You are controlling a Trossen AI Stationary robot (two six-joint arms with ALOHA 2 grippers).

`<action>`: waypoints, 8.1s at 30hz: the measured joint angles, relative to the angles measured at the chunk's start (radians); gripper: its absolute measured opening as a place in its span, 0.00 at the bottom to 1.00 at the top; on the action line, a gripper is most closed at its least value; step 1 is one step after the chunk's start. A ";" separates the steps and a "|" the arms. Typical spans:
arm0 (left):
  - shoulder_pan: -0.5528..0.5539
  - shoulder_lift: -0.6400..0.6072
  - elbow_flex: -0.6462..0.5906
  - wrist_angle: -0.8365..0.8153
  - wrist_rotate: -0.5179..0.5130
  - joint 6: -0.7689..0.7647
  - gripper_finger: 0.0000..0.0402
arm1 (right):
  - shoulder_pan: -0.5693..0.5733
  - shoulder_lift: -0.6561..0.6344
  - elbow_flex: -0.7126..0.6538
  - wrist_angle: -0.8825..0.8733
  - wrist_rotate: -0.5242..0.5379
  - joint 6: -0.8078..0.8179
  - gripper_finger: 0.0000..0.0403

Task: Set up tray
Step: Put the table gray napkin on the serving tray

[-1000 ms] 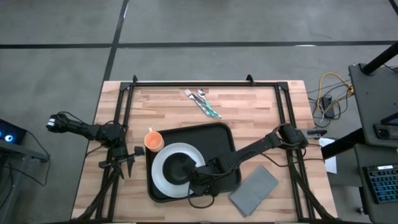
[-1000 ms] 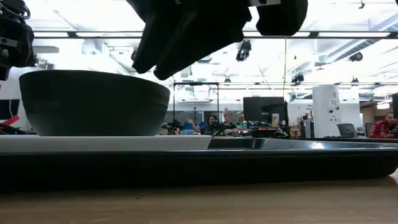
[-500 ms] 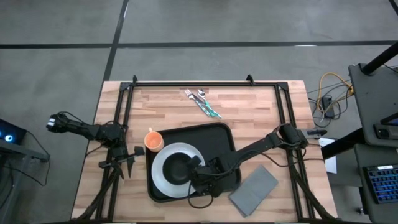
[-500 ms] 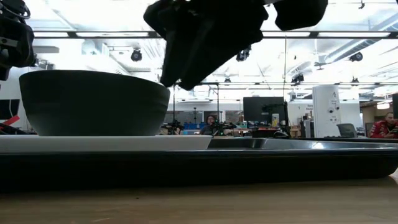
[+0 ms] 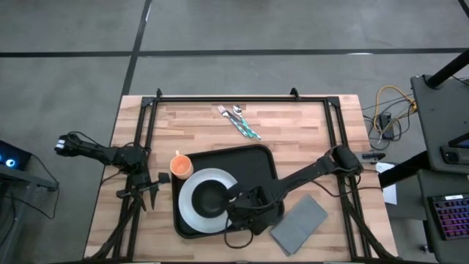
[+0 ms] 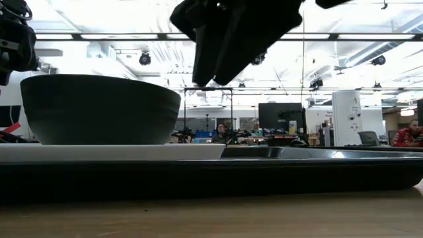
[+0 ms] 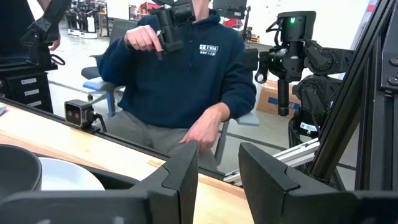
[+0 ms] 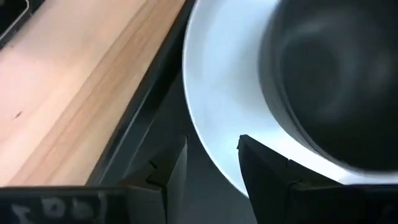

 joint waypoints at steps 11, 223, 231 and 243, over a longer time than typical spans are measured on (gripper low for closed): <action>0.000 0.000 0.000 0.000 0.000 0.000 0.24 | 0.006 -0.144 -0.207 0.041 0.045 0.072 0.32; 0.000 0.000 0.000 0.000 0.000 0.000 0.24 | 0.085 -0.630 -0.774 0.026 -0.173 0.011 0.02; 0.000 0.000 0.000 0.000 0.000 0.000 0.24 | 0.087 -0.628 -0.730 -0.010 -0.150 -0.016 0.02; 0.000 0.000 0.000 0.000 0.000 0.000 0.24 | 0.087 -0.497 -0.619 -0.045 -0.131 -0.079 0.02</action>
